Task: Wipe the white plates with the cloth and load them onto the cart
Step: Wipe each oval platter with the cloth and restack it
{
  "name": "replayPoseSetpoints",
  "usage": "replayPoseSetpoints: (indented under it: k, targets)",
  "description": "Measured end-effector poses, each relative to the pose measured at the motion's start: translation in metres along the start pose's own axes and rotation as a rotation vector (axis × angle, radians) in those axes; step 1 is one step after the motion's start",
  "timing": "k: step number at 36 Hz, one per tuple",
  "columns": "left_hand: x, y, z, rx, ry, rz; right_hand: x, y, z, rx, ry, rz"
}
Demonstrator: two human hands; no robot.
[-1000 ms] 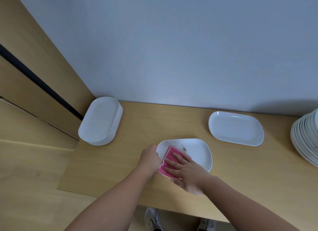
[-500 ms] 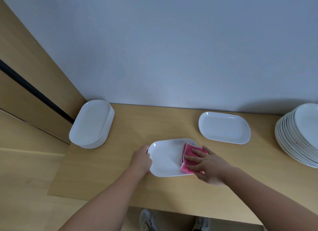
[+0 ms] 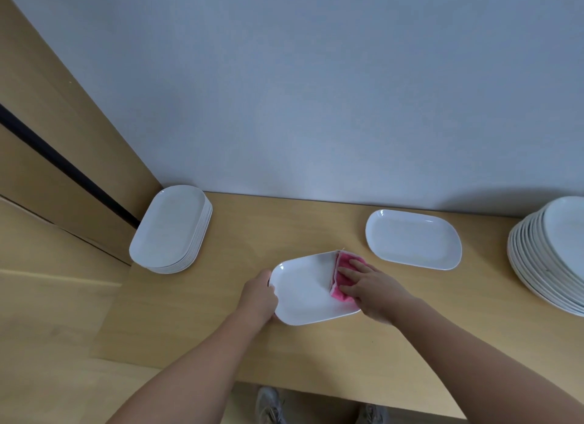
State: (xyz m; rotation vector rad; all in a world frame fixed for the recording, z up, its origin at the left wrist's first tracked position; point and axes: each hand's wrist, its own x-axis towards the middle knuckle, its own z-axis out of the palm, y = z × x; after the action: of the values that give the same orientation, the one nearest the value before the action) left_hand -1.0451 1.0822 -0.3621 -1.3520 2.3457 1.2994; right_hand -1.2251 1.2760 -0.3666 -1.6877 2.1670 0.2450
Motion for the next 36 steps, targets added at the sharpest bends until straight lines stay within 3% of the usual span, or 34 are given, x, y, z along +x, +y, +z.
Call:
replayPoseSetpoints:
  k: [10, 19, 24, 27, 31, 36]
  targets:
    - [0.0, 0.0, 0.001, -0.04, 0.069, -0.038, -0.004, 0.005, -0.005, 0.05, 0.032, 0.033]
    - [0.001, -0.003, -0.004, -0.019, 0.038, 0.012, -0.009, 0.009, -0.03, 0.015, 0.17, 0.122]
    - [-0.004, -0.008, -0.016, 0.348, 0.13, 0.247, -0.019, 0.013, -0.038, 0.096, 0.241, 0.121]
    - [-0.007, -0.016, -0.019, 0.583, 0.046, 0.427, -0.023, 0.009, -0.039, 0.127, 0.261, 0.132]
    - [-0.004, -0.022, -0.016, 0.663, -0.095, 0.608, -0.027, 0.0, -0.039, 0.133, 0.255, 0.114]
    - [-0.003, -0.023, -0.01, 0.757, -0.182, 0.676, -0.029, -0.008, -0.038, 0.139, 0.266, 0.108]
